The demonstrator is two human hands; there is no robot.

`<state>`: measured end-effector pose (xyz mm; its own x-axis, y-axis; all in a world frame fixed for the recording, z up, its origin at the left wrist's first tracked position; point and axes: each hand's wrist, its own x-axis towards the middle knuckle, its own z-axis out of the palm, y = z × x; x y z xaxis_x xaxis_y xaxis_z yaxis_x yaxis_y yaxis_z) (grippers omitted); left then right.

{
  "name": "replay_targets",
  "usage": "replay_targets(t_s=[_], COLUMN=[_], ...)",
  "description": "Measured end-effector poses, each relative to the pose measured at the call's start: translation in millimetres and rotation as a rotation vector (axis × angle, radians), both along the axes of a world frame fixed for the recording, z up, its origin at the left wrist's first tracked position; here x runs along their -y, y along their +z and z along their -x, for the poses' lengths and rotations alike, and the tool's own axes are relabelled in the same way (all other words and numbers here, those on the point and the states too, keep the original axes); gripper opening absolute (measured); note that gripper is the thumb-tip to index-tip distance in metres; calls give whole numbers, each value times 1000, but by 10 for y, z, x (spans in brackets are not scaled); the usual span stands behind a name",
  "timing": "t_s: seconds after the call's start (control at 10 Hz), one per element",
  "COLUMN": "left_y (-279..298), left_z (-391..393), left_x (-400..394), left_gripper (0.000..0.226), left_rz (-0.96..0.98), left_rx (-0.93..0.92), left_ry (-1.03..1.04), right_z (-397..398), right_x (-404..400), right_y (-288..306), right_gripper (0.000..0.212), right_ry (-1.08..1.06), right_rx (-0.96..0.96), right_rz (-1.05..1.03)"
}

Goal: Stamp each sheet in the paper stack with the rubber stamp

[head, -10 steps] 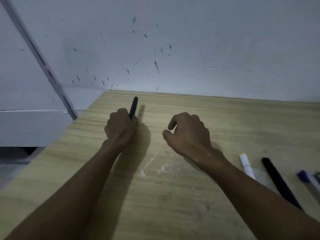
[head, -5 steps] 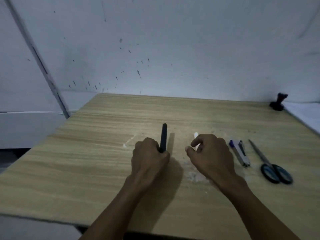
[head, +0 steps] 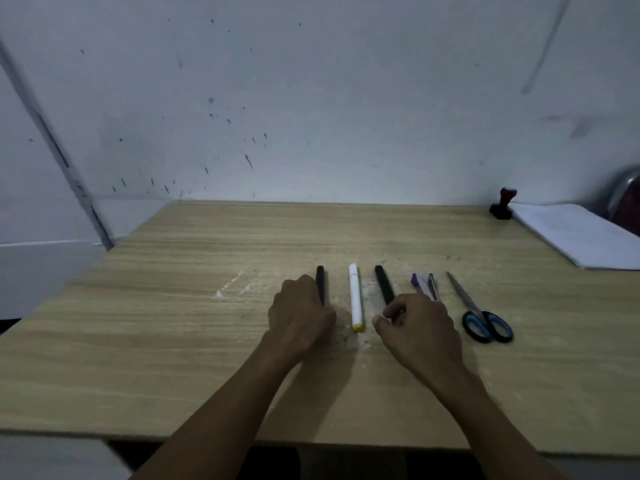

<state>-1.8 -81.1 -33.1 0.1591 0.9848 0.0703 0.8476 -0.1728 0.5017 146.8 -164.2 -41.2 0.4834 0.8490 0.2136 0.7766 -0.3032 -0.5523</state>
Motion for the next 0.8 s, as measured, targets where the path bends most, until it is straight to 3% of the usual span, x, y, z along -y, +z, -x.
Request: replay_targets(t_s=[0.5,0.8], left_y=[-23,178], left_z=[33,234], left_x=[48,70], left_gripper=[37,63], left_rz=[7,-41], left_rx=[40,52], left_ry=[7,66], right_z=[-41,-64], right_x=[84,138], right_y=[50,192], right_gripper=[13,10], right_ry=[20,45], right_rx=[-13,-32], right_rz=[-26,-85])
